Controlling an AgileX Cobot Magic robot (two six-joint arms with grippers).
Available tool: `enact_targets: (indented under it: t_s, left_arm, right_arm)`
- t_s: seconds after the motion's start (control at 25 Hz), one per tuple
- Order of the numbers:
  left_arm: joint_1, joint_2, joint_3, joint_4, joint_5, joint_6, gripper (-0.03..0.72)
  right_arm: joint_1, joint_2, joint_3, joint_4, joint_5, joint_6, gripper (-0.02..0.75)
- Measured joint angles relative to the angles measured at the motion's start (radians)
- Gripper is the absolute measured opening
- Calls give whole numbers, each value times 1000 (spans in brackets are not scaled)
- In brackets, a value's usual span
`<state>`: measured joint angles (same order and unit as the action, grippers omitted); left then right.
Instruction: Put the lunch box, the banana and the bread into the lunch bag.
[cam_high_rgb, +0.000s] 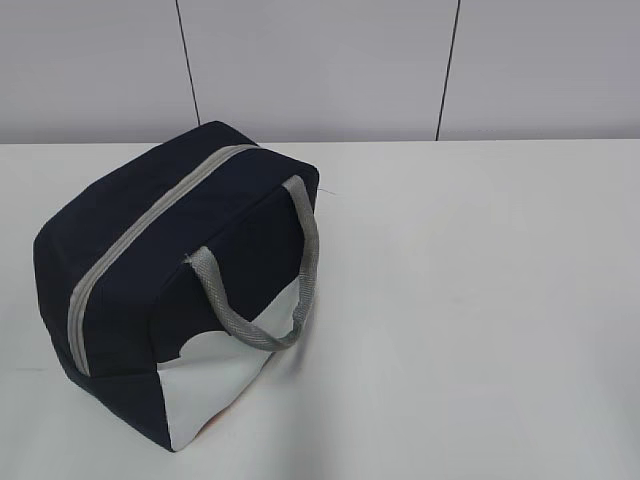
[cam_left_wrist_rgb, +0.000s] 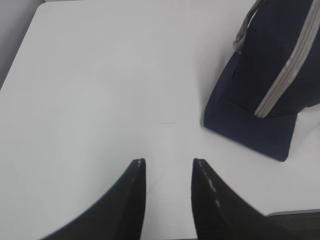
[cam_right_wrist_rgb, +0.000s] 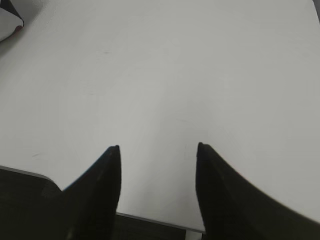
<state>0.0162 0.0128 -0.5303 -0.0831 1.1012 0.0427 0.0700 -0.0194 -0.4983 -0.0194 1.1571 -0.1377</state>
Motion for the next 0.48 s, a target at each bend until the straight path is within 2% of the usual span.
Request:
enact_targets:
  t_s: [0.2,0.48]
  left_arm:
    - [0,0,0,0,0,0,237]
    - [0,0,0,0,0,0,237]
  right_arm:
    - [-15,0,0,0,-2,0,379]
    - [-106,0,0,0,-2,0,379]
